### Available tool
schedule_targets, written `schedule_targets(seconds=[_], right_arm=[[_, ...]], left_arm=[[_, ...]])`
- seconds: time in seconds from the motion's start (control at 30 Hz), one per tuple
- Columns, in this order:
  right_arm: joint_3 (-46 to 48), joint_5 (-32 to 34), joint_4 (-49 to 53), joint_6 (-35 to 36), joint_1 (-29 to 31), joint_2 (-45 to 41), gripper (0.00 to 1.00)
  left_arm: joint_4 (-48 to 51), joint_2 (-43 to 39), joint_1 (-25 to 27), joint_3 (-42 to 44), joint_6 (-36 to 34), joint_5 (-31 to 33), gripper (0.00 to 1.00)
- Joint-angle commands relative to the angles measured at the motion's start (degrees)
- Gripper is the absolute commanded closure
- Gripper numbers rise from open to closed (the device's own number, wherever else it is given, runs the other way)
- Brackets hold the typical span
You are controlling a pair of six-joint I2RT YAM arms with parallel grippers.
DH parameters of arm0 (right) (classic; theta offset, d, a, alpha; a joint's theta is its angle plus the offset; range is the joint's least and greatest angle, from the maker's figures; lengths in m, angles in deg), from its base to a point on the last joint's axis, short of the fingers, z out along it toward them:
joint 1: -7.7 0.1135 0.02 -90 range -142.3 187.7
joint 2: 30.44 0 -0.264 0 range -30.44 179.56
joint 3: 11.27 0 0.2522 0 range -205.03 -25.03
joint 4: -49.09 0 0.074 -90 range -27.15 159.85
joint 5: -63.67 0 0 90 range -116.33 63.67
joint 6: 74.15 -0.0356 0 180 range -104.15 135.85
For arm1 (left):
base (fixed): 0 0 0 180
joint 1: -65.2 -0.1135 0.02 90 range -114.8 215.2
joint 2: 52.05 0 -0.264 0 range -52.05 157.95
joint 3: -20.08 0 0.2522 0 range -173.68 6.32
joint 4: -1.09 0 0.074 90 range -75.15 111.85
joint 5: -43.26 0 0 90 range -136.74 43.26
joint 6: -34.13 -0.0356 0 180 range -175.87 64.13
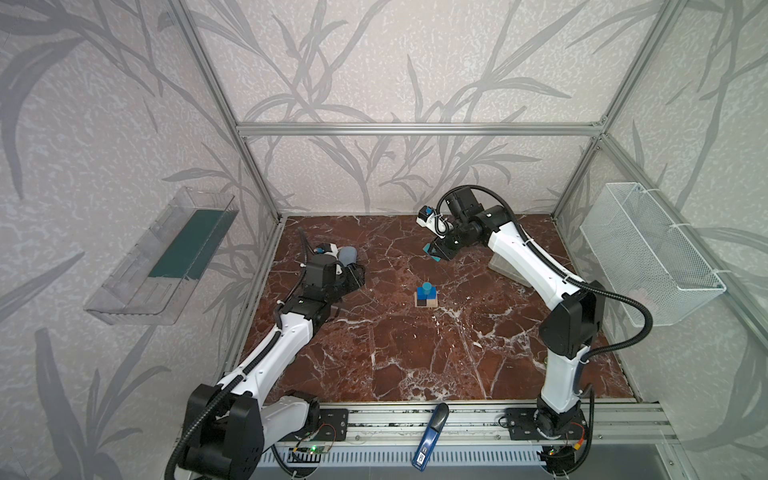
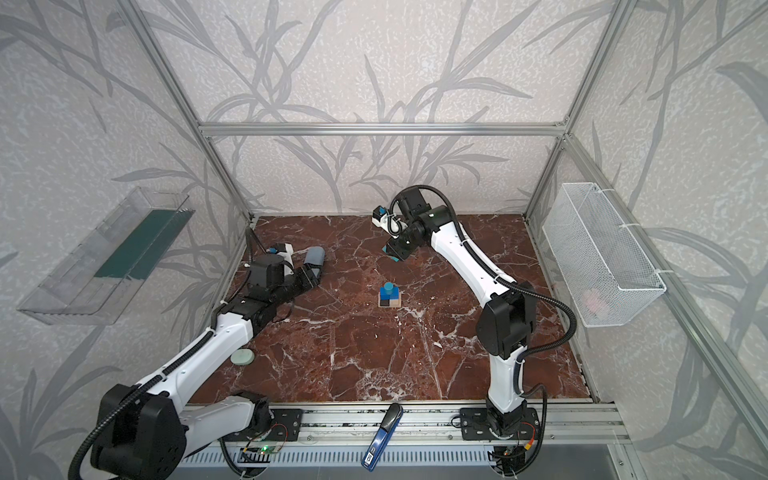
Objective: Build the wood block tower
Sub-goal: 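Lift the teal rectangular block with the right gripper toward the stack, then carry the teal block over the stack with the right gripper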
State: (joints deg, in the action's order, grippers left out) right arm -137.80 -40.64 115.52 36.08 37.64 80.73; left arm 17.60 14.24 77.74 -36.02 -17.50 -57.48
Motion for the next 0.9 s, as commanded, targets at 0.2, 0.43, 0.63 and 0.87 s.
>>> schedule_targets(seconds=[0.2,0.43,0.63,0.87], right_arm=[[-10.6,-0.7,14.8,13.3,5.1,5.7,1.0],[-17.1,0.9,22.5,16.9,6.6,10.4,1.0],[-14.1,0.0,21.8,19.1,6.7,9.4,1.0],[-8.5,-1.8,18.0,21.6,6.7,7.7,1.0]], left_arm=[[3.6,-0.7,-0.4,-1.0,-1.8,2.6,0.46],[4.5,-2.4,-0.4,-0.9,-2.5,3.3,0.46],[5.6,-3.5,-0.4,-1.1,-3.2,4.0,0.46],[6.4,-3.8,-0.4,-2.0,-3.6,3.8,0.46]])
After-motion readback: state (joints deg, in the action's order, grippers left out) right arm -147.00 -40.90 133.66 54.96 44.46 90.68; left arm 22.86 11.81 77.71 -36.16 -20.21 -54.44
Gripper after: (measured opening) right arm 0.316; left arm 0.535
